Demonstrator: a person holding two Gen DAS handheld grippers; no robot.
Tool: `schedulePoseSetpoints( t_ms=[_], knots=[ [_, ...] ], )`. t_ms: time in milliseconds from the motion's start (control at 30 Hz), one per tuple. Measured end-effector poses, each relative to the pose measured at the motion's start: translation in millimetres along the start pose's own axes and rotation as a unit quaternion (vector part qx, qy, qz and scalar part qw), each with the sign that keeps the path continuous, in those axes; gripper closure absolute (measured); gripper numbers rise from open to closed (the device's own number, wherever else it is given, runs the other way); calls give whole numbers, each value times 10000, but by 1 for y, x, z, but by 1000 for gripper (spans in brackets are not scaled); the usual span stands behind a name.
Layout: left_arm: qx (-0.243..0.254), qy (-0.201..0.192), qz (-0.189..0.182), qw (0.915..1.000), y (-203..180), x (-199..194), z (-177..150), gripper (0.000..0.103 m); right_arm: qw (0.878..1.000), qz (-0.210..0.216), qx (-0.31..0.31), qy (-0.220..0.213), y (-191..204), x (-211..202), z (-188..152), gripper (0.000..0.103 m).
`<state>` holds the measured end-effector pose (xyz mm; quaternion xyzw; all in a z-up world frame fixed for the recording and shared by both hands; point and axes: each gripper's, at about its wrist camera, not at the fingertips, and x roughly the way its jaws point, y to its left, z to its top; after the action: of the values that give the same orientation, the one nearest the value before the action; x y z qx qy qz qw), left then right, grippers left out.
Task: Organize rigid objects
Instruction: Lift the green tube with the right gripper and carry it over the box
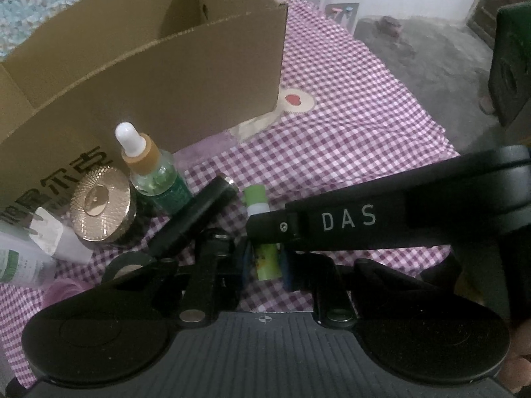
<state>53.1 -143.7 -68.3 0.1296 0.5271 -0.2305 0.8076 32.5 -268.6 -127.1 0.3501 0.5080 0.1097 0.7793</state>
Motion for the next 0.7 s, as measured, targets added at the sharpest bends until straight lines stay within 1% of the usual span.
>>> schedulePoseSetpoints(
  t_ms=[167,367,567,700],
  knots=[
    [53,-265,-31,9996,-4,-22,-3,86,9998,39,-34,-183,11,-16,-4,87],
    [110,-764,6,9970,-4,-60,-5,86,9979,49,-374,-536,42,-43,-10,87],
    [76,-1335,274,9906,6,-109,-5,86,9919,183,-903,-878,89,-66,-8,87],
    [-67,-1631,510,9853,23,-130,3,86,9857,380,-1296,-1011,126,-72,2,87]
  ],
)
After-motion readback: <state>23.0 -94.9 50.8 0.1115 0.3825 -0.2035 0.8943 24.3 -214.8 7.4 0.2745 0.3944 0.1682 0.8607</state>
